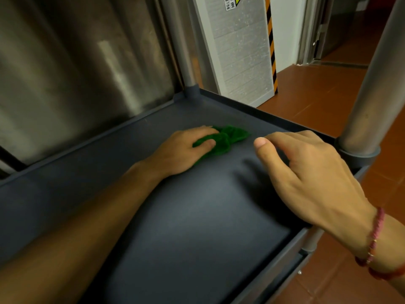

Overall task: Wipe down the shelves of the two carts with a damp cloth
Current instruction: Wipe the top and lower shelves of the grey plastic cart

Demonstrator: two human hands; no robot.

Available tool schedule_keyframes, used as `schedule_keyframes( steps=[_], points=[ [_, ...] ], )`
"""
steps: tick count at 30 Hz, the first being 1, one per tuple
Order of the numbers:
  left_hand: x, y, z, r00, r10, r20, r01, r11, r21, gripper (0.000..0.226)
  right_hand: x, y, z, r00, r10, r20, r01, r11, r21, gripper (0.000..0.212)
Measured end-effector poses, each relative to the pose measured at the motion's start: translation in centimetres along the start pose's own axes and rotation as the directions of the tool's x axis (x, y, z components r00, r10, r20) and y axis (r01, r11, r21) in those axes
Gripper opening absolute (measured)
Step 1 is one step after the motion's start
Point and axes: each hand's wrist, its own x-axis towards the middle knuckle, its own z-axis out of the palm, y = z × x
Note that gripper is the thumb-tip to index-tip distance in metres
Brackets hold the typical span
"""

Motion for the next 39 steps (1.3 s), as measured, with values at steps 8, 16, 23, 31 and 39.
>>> schedule_keyframes(
  steps=[8, 16, 23, 31, 39],
  points=[
    [4.0, -8.4, -4.2, 0.878, -0.412, -0.245, 0.450, 0.884, 0.126, 0.044, -0.1, 0.4, 0.1, 1.000, -0.006, -0.016, 0.006, 1.000, 0.013, 0.048],
    [6.9, -9.3, -4.2, 0.875, -0.418, -0.246, 0.471, 0.854, 0.223, 0.043, 0.0, 0.3, 0.3, 1.000, -0.014, -0.018, 0.014, 1.000, 0.008, 0.051],
    [11.3, -3.5, -0.6, 0.954, -0.281, -0.105, 0.295, 0.941, 0.168, 0.045, 0.1, 0.1, 0.1, 1.000, 0.000, -0.010, 0.000, 1.000, -0.014, 0.047],
    [11.2, -8.3, -2.3, 0.871, -0.416, -0.261, 0.463, 0.873, 0.152, 0.043, 0.2, 0.1, -0.2, 0.999, 0.024, 0.035, -0.022, 0.998, -0.053, 0.049],
    [12.5, -4.5, -0.7, 0.935, -0.315, -0.164, 0.340, 0.927, 0.159, 0.041, 0.1, 0.1, -0.1, 0.996, 0.056, 0.066, -0.055, 0.998, -0.025, 0.052]
  ],
)
